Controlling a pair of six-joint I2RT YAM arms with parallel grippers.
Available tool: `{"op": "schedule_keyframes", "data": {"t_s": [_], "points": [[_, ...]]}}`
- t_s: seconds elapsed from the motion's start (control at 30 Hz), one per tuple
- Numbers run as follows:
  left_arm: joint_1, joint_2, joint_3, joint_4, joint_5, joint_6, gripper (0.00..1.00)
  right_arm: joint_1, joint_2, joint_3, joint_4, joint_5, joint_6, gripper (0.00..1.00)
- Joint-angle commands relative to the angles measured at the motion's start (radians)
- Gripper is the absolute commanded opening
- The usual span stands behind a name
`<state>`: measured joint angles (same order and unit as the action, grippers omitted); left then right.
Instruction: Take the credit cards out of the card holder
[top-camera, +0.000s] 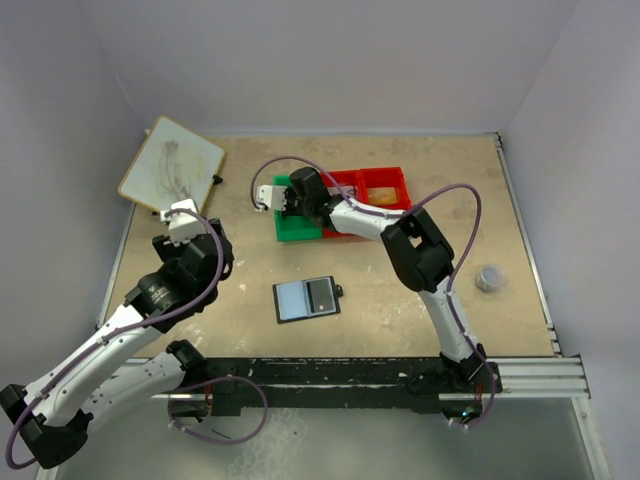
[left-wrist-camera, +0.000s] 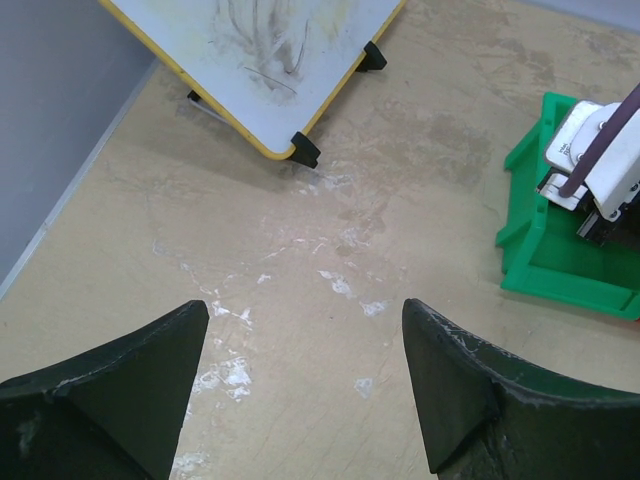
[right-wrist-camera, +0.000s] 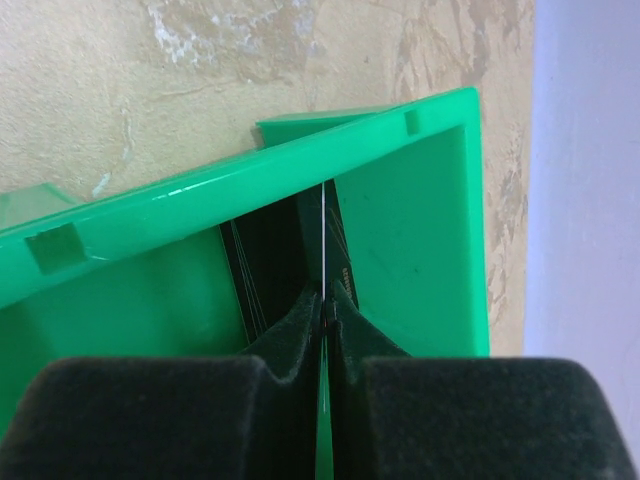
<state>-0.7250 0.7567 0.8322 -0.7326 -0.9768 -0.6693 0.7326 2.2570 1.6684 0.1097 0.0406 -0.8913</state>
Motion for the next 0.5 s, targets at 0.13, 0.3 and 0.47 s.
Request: {"op": "schedule_keyframes", "data": {"t_s": [0.13,0.3,0.47], "points": [[0.009,0.006,0.039,-0.002,-0.026,-0.008,0.77,-0.004,0.020,0.047,0.047,0.043,-0.051,0.10],[0.010,0.001,0.034,0.004,-0.029,-0.012,0.77,-0.006,0.025,0.040,0.055,0.046,-0.062,0.15],[0.013,0.002,0.034,0.004,-0.025,-0.011,0.77,-0.010,0.013,0.033,0.041,0.018,-0.058,0.27]]}}
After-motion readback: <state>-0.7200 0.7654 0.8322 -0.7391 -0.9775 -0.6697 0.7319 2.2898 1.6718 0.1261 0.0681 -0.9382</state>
